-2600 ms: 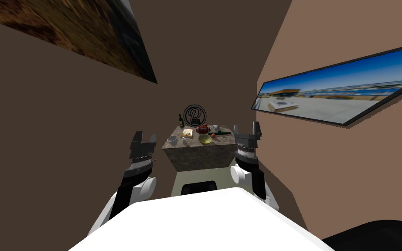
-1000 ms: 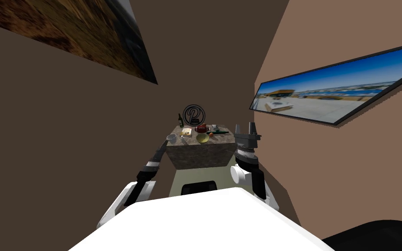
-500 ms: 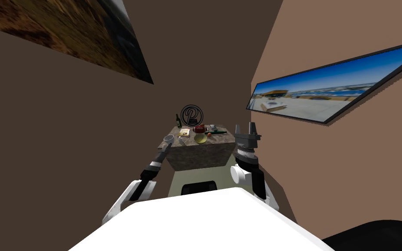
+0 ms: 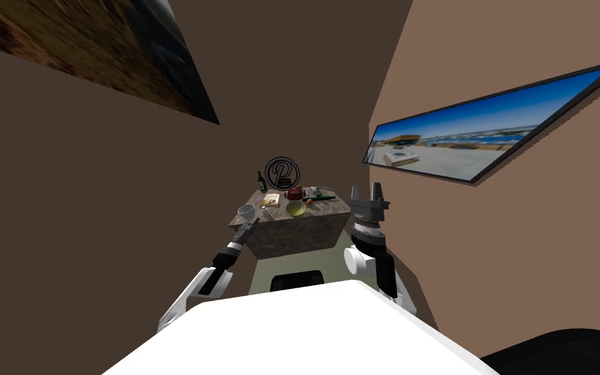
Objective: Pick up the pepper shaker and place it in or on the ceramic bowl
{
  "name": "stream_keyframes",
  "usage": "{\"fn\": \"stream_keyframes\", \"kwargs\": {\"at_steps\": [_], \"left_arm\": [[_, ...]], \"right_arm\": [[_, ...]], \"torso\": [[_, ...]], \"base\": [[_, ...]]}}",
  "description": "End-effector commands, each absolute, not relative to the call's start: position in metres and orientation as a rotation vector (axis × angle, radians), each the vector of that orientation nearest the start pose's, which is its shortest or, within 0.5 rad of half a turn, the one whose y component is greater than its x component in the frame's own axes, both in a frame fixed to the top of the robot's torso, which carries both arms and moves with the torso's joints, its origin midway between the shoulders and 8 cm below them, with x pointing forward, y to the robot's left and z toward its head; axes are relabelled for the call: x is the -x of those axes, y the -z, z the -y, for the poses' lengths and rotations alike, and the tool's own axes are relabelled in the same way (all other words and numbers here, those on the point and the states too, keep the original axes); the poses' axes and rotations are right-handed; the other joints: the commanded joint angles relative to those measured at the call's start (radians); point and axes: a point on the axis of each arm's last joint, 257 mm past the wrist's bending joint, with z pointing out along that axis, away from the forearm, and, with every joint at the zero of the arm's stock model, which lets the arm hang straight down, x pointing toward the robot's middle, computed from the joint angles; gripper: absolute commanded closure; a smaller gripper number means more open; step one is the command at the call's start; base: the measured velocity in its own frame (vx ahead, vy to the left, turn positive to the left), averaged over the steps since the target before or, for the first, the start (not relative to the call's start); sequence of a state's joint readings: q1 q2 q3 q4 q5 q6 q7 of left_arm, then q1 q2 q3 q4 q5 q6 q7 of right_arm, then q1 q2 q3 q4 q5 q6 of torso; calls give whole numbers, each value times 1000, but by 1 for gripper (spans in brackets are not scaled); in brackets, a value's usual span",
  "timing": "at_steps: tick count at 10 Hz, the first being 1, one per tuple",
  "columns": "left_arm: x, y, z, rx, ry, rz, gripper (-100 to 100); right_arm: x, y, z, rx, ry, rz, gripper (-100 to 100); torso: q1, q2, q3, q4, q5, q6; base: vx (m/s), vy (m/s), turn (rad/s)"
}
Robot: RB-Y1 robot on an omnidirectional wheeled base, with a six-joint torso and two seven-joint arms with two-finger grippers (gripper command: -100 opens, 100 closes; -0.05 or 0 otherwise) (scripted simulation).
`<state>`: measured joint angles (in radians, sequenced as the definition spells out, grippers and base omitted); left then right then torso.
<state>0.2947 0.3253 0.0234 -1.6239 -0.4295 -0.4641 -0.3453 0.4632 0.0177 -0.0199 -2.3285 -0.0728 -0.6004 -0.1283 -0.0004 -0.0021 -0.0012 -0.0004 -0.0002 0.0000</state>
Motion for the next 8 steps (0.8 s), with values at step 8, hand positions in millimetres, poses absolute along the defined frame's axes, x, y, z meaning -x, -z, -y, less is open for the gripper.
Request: {"fn": "stream_keyframes", "kwargs": {"at_steps": [8], "left_arm": [[-452, 297, -311, 0, 345, -1633, -100]], "right_arm": [[-313, -74, 288, -598, -1498, -392, 0]], "torso": [[1, -1, -1, 0, 0, 0]], "base": [[51, 5, -87]]}}
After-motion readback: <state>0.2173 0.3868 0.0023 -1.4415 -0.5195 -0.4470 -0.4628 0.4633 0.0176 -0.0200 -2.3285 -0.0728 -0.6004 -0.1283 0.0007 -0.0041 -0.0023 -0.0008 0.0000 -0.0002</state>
